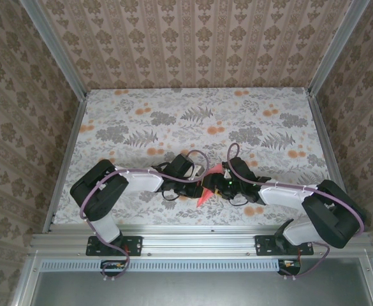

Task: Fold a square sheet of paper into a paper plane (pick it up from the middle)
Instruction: Turn over a paper plane at the center of the table.

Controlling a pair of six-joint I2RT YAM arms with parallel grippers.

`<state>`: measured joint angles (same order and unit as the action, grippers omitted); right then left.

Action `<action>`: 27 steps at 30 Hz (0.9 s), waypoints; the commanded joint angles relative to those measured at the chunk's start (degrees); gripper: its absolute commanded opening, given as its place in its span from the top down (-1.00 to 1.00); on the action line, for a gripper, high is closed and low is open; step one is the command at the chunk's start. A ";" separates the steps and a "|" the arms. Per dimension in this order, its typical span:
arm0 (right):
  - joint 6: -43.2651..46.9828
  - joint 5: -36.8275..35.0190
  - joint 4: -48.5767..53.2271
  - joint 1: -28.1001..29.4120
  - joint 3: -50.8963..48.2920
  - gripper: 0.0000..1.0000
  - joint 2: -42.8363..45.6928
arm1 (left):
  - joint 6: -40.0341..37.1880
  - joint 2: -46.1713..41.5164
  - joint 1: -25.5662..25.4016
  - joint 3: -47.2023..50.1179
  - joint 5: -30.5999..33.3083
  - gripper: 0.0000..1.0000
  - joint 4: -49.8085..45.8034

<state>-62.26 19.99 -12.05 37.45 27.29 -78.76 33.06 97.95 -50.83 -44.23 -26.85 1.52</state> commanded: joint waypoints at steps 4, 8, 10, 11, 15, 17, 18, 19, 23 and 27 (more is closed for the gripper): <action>-5.16 2.16 -6.56 0.60 -1.45 -0.30 -1.68 | 0.78 -3.04 0.57 0.84 -0.97 0.92 -0.16; -5.92 1.82 -7.28 1.22 -1.39 -0.27 -2.42 | 2.20 -4.14 0.61 1.60 -2.06 0.92 1.47; -5.67 1.49 -6.53 1.37 -1.38 -0.24 -2.88 | 2.36 -4.34 0.61 1.65 -2.33 0.92 1.49; -5.84 1.38 -6.62 1.32 -1.69 -0.22 -3.07 | 2.36 -4.41 0.56 1.75 -2.27 0.92 1.30; -6.04 0.61 -6.51 1.33 -2.23 -0.07 -3.50 | 2.82 -4.78 0.70 2.08 -2.46 0.92 2.01; -5.48 0.41 -5.49 1.46 -1.92 0.03 -3.68 | 3.53 -4.96 0.79 2.28 -2.91 0.92 2.85; -4.89 0.18 -4.71 1.48 -1.67 0.08 -3.71 | 3.75 -5.05 0.82 2.39 -3.18 0.92 3.06; -4.58 -0.01 -3.82 1.45 -1.50 0.10 -3.73 | 3.89 -5.23 0.91 2.56 -3.42 0.92 3.30; -2.59 -0.84 -0.66 1.56 -0.70 0.21 -3.74 | 5.00 -6.65 1.90 3.65 -4.24 0.91 4.64; -1.91 -1.27 0.07 1.71 -0.09 0.31 -4.09 | 6.23 -7.03 2.62 4.74 -5.40 0.92 6.49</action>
<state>-65.69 19.88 -14.92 38.65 26.17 -81.89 37.30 92.31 -48.88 -40.29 -30.11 4.71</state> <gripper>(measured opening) 0.356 0.048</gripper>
